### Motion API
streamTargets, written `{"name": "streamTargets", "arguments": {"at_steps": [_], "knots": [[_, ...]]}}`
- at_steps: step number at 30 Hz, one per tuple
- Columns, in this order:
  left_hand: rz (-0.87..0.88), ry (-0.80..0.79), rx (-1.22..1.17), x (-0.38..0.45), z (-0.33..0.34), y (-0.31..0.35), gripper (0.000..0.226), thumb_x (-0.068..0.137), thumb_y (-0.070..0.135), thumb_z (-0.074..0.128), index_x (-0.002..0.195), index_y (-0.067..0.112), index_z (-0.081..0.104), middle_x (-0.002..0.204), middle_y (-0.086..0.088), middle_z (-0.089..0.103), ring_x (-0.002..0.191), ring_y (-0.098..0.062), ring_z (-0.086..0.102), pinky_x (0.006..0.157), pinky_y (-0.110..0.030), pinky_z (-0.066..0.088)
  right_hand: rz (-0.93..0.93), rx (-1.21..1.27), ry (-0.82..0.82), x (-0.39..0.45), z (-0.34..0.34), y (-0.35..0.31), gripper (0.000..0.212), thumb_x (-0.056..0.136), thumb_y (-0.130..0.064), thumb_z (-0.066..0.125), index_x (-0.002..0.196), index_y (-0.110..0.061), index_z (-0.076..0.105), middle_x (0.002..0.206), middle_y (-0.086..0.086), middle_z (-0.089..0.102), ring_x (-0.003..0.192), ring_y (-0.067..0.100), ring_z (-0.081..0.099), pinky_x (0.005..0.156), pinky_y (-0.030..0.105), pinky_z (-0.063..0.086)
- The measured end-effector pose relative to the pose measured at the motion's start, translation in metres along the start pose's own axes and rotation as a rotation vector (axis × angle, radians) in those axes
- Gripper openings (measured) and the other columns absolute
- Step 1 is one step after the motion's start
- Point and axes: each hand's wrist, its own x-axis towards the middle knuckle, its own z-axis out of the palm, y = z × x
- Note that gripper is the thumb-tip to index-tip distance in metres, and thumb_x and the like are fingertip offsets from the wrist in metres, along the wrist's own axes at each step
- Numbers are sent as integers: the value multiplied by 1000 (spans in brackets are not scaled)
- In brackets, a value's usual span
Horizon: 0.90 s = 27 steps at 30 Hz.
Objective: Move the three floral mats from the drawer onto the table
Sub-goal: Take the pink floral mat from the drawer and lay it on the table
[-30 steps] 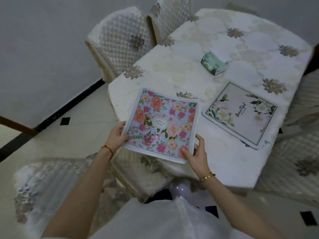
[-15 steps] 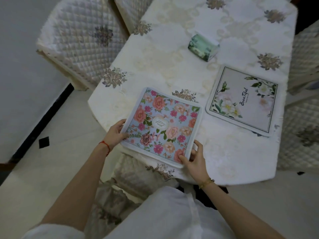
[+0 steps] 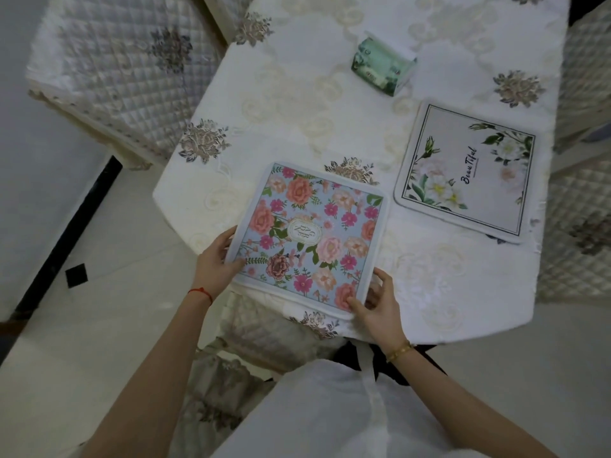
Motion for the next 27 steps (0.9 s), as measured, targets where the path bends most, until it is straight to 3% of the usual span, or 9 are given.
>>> {"name": "streamTargets", "arguments": {"at_steps": [3,5,8,11,15,20,27], "knots": [[35,31,65,0,1,1,66,78,8,73,137,27,50,118,1,63,100,-16,61,85,-32,53,-68,-166,75,2,-5,-4,56,79,-33,77,123,-32,43,102,-13,65,85,-3,63,70,15,54],[51,92,114,1,3,4,64,78,12,75,136,22,50,121,1,61,103,-17,59,89,-33,51,-116,-237,108,7,-10,-7,51,79,-38,75,121,-32,45,105,-12,61,89,-4,57,72,12,49],[154,130,324,12,6,12,62,81,19,71,138,17,46,133,-5,54,119,-21,52,99,-34,43,-236,-445,200,23,-14,-16,51,84,-39,68,126,-20,46,115,-2,52,104,8,48,90,28,46],[337,62,477,36,12,33,56,88,17,62,140,12,43,139,-9,49,128,-25,45,107,-39,39,-398,-648,269,54,-12,-36,57,89,-42,61,133,-9,45,129,9,50,119,20,44,102,40,40],[542,-59,591,80,29,68,54,90,16,56,142,11,41,143,-10,45,132,-26,41,113,-42,33,-490,-798,96,109,-3,-69,69,93,-48,52,147,-9,31,153,10,33,144,27,24,119,45,19],[698,-239,744,129,55,94,56,95,19,52,147,9,34,152,-11,35,143,-28,28,120,-43,19,-551,-977,-61,164,23,-91,73,96,-53,39,153,-16,11,162,4,7,150,22,-2,122,44,-1],[698,-346,890,157,72,86,60,99,30,41,152,16,18,161,-5,14,149,-22,7,122,-42,6,-553,-1089,-76,186,37,-85,74,97,-55,31,154,-14,6,162,5,2,150,20,-4,122,45,0]]}}
